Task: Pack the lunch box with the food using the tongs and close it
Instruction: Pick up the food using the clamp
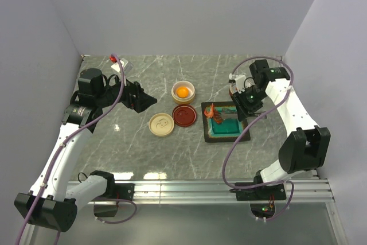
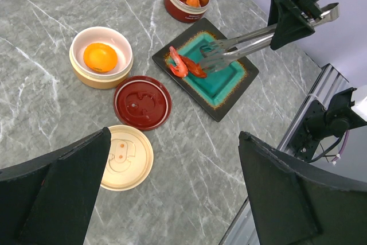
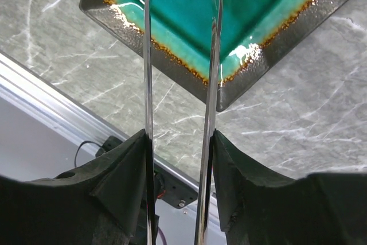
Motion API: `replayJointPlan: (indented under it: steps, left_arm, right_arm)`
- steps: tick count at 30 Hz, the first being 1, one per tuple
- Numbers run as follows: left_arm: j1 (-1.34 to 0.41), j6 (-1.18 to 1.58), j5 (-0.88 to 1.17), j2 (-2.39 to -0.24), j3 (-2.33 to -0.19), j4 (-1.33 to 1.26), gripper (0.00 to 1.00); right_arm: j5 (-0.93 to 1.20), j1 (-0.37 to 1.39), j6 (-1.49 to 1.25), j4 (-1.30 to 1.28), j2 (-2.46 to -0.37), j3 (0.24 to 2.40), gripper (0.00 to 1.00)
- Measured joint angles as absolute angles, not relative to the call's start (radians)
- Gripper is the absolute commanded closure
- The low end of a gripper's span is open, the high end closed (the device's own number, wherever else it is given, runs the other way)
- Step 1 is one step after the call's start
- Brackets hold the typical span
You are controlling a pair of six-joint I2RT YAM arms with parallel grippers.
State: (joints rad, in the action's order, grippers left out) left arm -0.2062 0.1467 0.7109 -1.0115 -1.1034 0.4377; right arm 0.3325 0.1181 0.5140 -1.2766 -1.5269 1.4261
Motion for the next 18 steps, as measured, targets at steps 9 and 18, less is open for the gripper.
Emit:
replayJointPlan:
  steps: [9, 18]
  left_arm:
    - [-0.206, 0.147, 0.711, -1.011, -1.103, 0.438, 0.0]
    - [-0.206, 0.147, 0.711, -1.012, -1.103, 0.438, 0.0]
  right_arm:
    - [0.274, 0.161, 0.514, -1.216, -1.529, 1.382, 0.46]
    - [0.244, 0.19, 0.519, -1.181, -1.543, 1.368, 0.46]
